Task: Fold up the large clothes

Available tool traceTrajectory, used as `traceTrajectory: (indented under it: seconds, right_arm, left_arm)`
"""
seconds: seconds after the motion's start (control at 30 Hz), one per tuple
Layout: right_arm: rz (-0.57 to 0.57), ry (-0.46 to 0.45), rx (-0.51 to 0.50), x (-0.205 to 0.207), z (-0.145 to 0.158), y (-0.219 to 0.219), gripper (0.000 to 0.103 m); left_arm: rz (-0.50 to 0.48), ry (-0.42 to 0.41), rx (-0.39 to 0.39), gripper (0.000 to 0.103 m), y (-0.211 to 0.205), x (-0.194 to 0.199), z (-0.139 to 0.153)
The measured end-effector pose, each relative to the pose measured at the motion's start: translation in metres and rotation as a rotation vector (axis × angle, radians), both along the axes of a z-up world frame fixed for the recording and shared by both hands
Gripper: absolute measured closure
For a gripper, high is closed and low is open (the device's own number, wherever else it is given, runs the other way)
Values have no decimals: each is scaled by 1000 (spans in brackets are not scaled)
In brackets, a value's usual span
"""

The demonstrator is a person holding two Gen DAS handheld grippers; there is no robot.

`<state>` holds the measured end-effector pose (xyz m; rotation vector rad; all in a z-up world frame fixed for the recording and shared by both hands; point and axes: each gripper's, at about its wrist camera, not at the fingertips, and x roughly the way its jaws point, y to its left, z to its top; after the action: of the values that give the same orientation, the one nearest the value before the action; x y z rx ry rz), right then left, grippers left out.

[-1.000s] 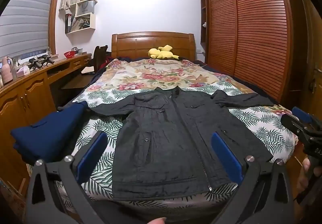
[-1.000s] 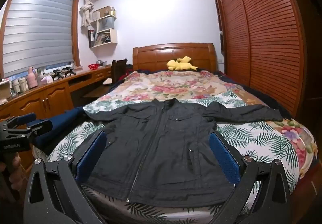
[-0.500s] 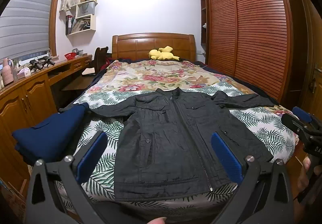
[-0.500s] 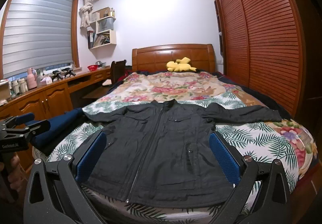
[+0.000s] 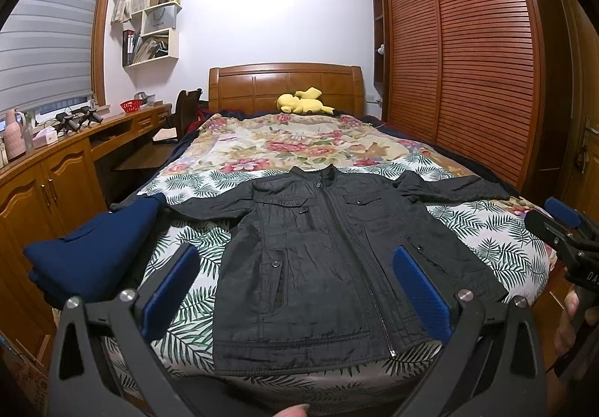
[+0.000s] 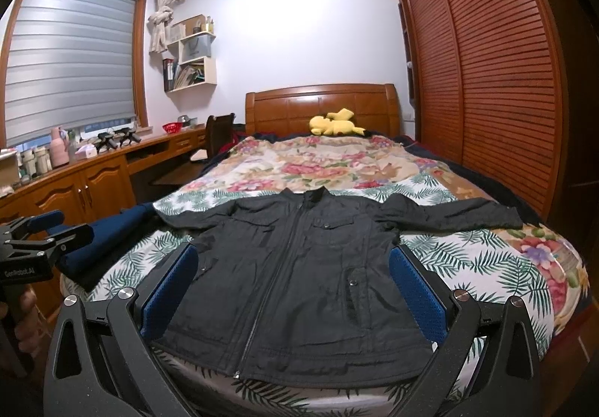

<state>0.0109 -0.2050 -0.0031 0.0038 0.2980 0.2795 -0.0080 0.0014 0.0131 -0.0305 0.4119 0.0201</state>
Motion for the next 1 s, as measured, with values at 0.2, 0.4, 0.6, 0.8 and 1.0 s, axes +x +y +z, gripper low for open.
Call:
traceTrajectory:
  seconds: [0.2,0.4,0.6,0.8,1.0]
  right_arm:
    - [0,-2,1,0,0,1,0]
    - [0,-1,1,-1,-1,1,0]
    - [-1,2,0,3,2,-1,0]
    - [-1,1,-1,3,2,0,0]
    - [-2,-1,-2,3,2,0,0]
  left_arm:
    - [-1,-1,-1,0,-1,0,1]
    - [0,-1,0,0,-1,0,0]
    - [-1,-2,-1,0,0,0,0]
    - [-1,-3,0,0,0,0,-1]
    - [-1,-3,-2,0,0,-1,-1]
